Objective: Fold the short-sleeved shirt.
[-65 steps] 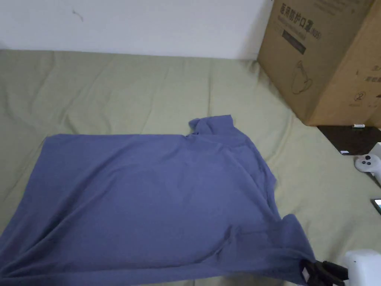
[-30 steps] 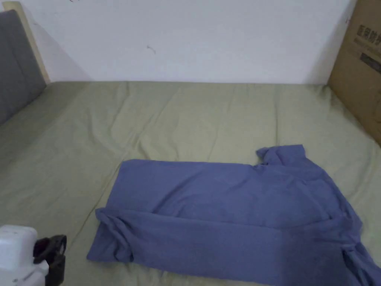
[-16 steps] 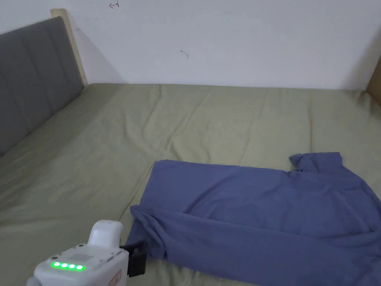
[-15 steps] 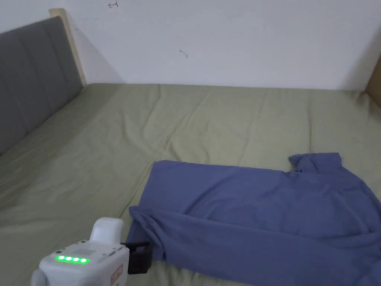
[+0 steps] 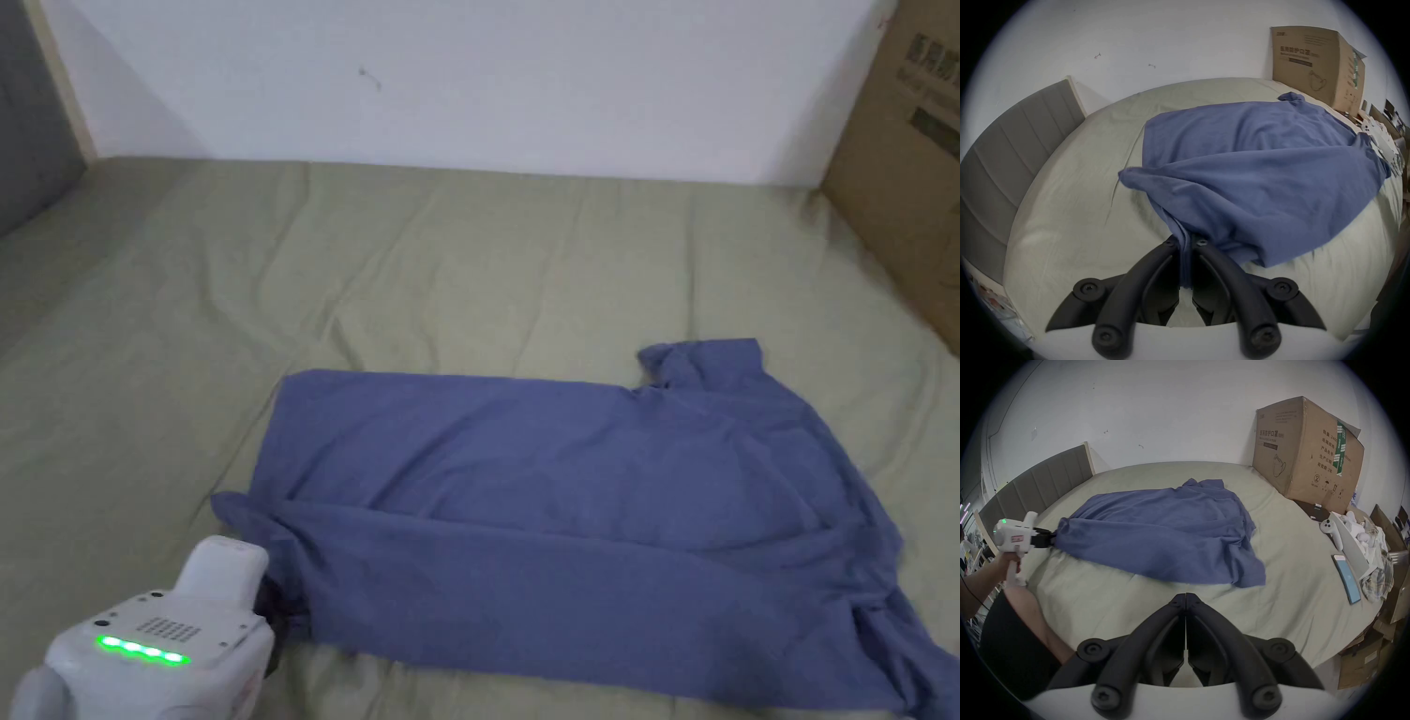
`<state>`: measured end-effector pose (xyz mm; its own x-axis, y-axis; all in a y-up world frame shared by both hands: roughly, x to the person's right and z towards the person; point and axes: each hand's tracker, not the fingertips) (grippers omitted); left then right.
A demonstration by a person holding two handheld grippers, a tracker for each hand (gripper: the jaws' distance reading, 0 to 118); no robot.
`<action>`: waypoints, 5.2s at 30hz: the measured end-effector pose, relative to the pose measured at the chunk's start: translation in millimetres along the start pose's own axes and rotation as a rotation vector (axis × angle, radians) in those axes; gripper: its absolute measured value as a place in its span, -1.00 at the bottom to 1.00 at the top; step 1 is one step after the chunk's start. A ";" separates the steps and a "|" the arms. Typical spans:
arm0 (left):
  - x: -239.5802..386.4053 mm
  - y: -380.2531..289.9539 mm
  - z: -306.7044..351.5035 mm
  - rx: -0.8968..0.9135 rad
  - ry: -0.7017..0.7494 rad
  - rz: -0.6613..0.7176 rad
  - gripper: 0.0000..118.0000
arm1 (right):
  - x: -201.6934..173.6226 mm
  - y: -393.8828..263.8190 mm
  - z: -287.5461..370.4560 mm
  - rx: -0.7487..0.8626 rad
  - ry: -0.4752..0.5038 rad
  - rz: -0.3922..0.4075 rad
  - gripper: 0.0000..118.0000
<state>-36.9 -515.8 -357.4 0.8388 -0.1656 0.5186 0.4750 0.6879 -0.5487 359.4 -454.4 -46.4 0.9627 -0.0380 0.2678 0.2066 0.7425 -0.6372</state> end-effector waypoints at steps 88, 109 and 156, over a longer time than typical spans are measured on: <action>-81.9 44.8 -3.7 -0.019 -0.159 0.265 -0.96 | 111.9 164.5 -249.5 -0.345 -0.035 -0.169 0.14; -108.4 14.2 142.2 0.084 -0.220 0.318 -0.96 | 61.8 122.1 29.5 -0.050 0.121 -0.028 -1.00; -156.3 -136.3 59.2 -0.179 -0.718 0.765 0.97 | -88.0 -9.8 131.1 -0.002 0.230 0.160 -1.00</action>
<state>-248.6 -541.9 -324.9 0.6051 0.7628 0.2280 -0.0313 0.3089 -0.9506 249.8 -370.7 31.0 0.9974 -0.0715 -0.0074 0.0489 0.7497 -0.6600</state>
